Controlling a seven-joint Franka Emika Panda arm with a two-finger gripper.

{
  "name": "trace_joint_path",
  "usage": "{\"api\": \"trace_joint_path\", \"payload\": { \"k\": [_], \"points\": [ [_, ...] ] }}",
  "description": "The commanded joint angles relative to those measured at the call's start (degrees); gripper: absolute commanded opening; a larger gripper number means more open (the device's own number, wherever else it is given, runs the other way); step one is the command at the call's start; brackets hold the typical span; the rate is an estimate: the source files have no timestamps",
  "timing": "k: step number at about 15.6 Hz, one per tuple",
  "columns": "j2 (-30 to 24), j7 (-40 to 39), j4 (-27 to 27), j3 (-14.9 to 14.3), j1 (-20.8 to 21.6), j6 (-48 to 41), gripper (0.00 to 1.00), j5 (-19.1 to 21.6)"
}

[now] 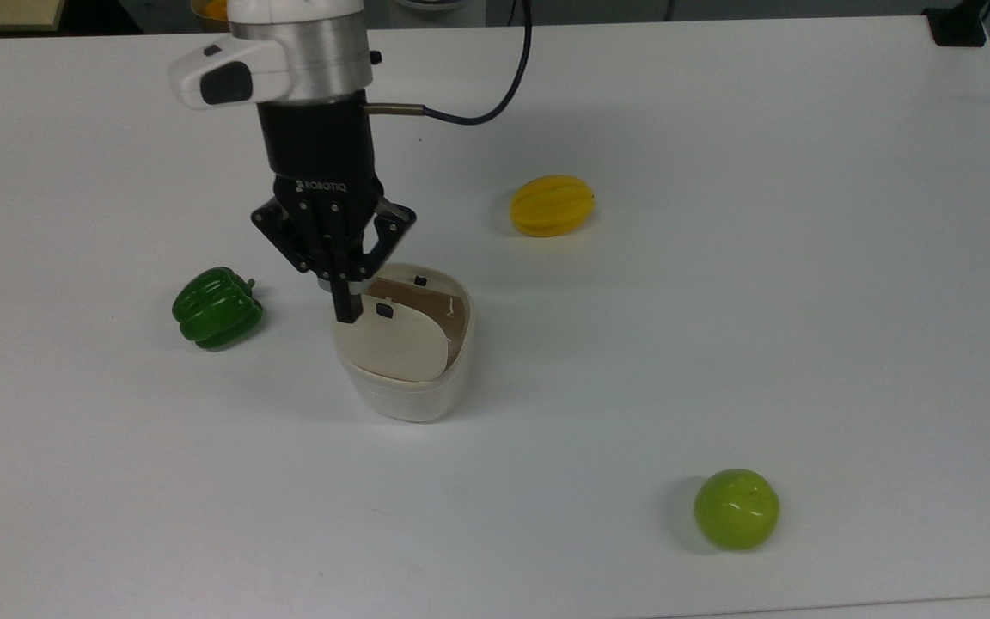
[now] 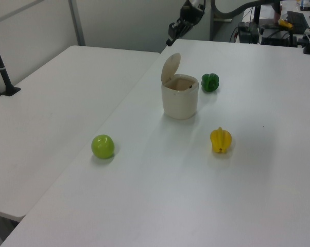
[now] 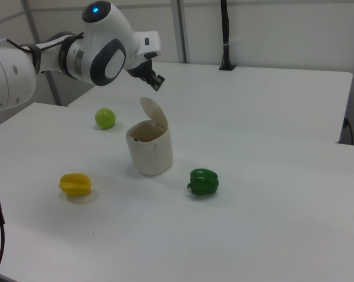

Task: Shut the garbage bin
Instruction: 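Lower the gripper behind the raised lid and push it down, then press the lid flat onto the bin rim with the gripper tips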

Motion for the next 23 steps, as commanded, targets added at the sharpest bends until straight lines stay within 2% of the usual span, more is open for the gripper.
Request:
{"api": "trace_joint_path", "payload": {
  "k": [1,6,13,23],
  "points": [
    [1.97,-0.95,0.92,-0.47,1.44,0.37,0.0,-0.08],
    [2.77,-0.96,0.57,-0.47,1.7,-1.11,0.0,0.0],
    [1.89,-1.39,0.92,-0.65,1.26,-17.1,0.0,0.8],
    [3.11,-1.48,-1.9,-0.65,1.35,-18.17,0.0,0.01]
  ]
}}
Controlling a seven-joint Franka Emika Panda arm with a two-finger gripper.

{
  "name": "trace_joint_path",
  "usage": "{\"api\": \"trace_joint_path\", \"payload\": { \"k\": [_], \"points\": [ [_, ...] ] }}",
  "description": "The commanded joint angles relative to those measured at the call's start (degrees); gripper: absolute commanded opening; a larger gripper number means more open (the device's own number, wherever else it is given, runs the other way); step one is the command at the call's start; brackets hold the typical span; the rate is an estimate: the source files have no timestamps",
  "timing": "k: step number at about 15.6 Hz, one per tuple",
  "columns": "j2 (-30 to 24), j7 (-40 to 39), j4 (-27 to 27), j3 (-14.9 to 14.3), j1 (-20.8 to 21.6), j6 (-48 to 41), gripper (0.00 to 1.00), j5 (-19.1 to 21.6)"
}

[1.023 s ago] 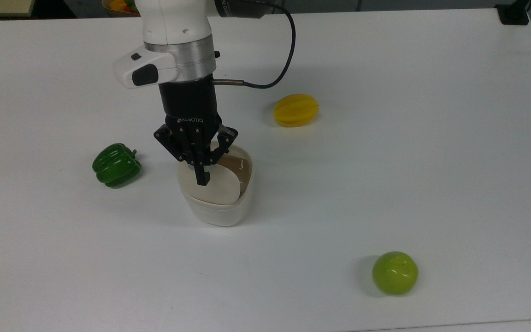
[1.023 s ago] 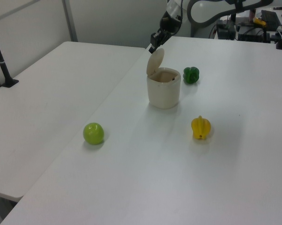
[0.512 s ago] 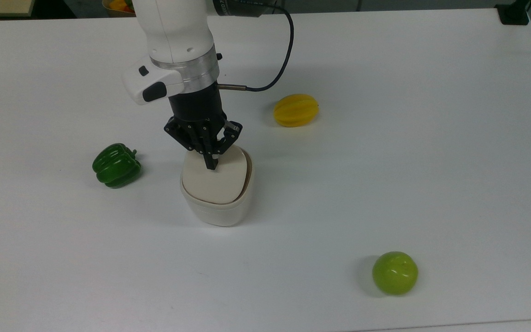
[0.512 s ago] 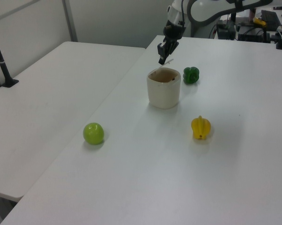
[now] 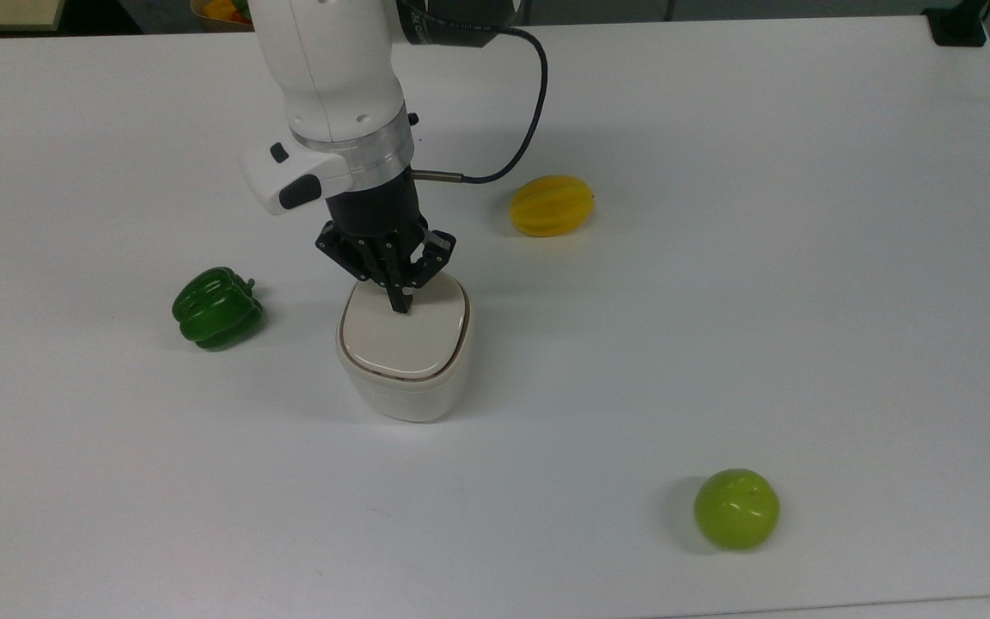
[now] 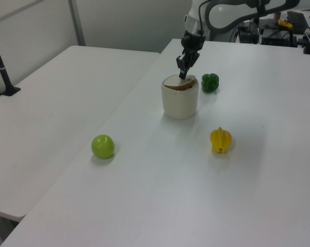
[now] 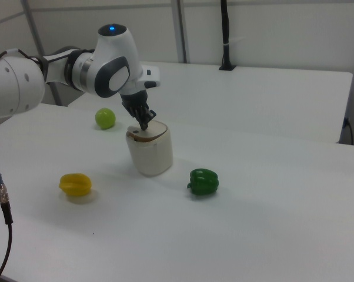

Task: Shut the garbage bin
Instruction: 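Press the lid flat onto the bin rim with the gripper tips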

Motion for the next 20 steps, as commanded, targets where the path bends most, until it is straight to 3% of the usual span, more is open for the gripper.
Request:
{"api": "trace_joint_path", "payload": {
  "k": [1,6,20],
  "points": [
    [-0.19,-1.25,-1.36,-0.58,0.33,-1.26,0.0,0.01],
    [-0.37,-2.04,-1.27,-0.58,0.15,-4.69,0.0,0.01],
    [2.1,-1.16,-1.18,-0.76,1.21,-1.88,0.0,-1.66]
  ]
}}
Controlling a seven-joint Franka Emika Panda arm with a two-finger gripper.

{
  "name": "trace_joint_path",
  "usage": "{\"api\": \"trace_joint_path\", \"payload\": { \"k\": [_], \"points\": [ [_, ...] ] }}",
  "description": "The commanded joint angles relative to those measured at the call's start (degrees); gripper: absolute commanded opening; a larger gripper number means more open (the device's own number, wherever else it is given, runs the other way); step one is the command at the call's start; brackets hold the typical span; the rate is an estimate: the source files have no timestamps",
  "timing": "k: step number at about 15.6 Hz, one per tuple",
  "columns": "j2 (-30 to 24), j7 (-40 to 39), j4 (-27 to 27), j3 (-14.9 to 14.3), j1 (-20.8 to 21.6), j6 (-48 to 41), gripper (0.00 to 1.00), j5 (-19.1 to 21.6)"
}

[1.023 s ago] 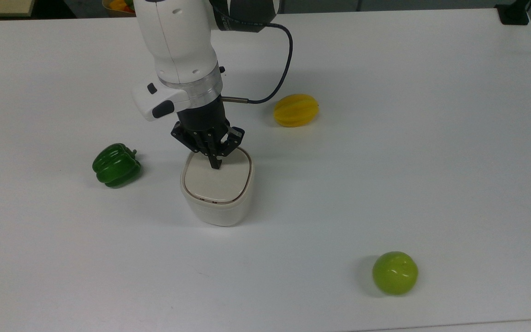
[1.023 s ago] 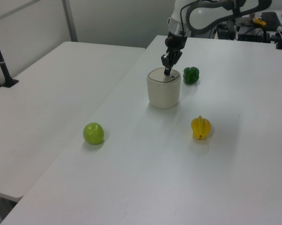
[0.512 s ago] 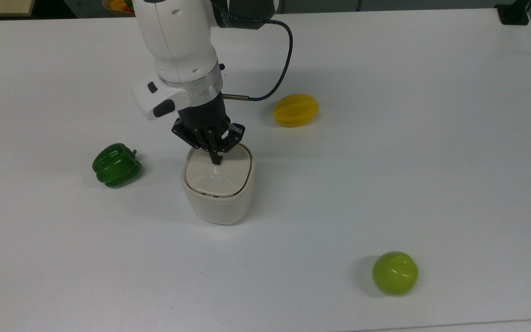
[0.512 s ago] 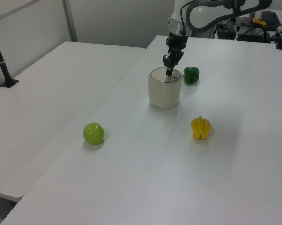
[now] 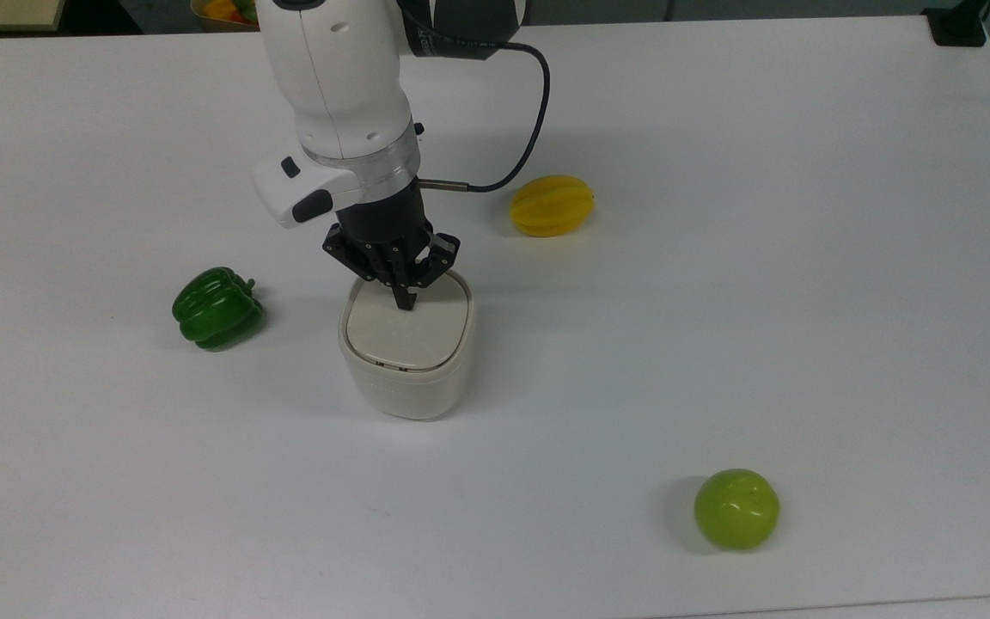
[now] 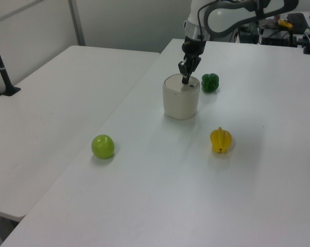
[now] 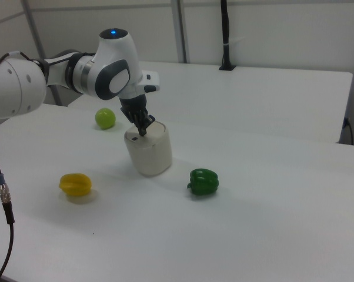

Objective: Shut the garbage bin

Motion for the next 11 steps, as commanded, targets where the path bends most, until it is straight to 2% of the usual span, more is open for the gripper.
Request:
{"api": "trace_joint_path", "payload": {
  "k": [1,5,11],
  "points": [
    [1.01,-0.7,-1.01,-1.01,0.71,0.14,0.0,-0.58],
    [-1.19,-0.96,-1.01,-1.1,-0.51,-0.47,0.0,-0.32],
    [-5.76,-2.97,-0.92,-1.1,-2.27,-8.64,0.0,-0.14]
  ]
}}
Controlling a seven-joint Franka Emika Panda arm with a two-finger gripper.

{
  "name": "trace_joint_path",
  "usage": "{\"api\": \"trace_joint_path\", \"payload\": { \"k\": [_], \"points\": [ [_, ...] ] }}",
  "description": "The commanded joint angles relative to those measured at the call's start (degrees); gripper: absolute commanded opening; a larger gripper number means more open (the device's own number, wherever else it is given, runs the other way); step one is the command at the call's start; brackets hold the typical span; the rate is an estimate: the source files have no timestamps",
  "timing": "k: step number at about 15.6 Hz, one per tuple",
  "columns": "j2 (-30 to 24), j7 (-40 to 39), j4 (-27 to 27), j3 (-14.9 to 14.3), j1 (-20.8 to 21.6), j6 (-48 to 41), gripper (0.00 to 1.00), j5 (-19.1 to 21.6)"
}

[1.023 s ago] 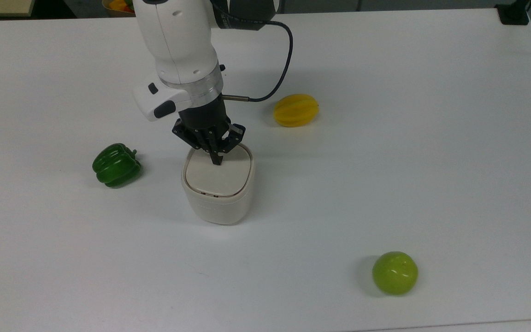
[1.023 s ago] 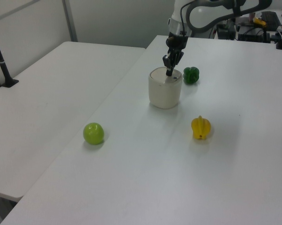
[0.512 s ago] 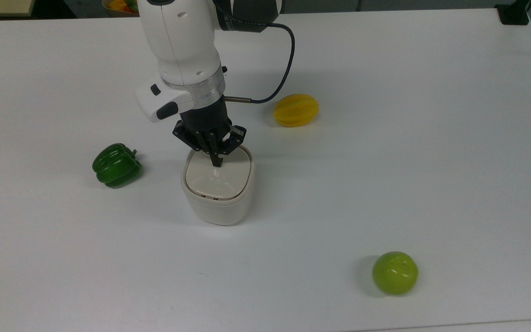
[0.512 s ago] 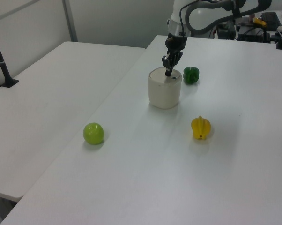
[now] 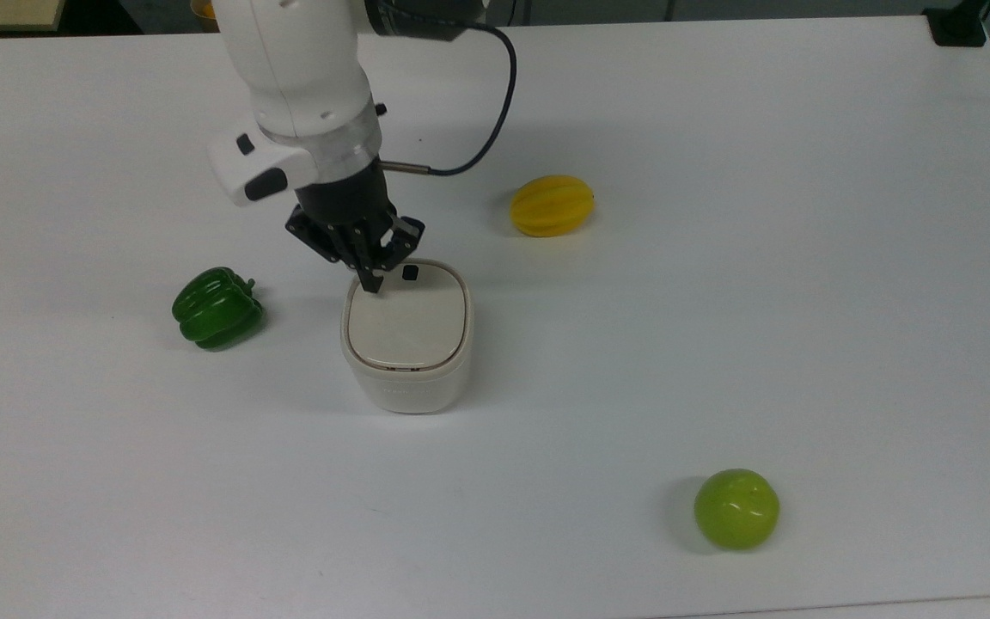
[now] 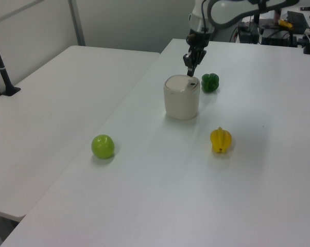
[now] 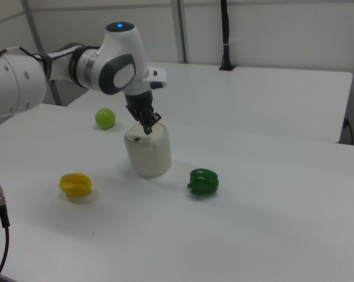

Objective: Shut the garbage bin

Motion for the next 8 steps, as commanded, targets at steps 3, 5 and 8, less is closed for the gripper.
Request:
{"api": "trace_joint_path", "payload": {
  "k": [3,5,8],
  "points": [
    [-5.68,-4.61,-1.32,-0.58,-0.18,-9.43,0.0,-0.69],
    [-7.96,-7.07,-1.32,-0.58,-0.26,-14.34,0.0,-0.69],
    [-11.82,-8.3,-1.5,-0.58,-0.97,-23.4,0.05,-1.48]
  ]
}}
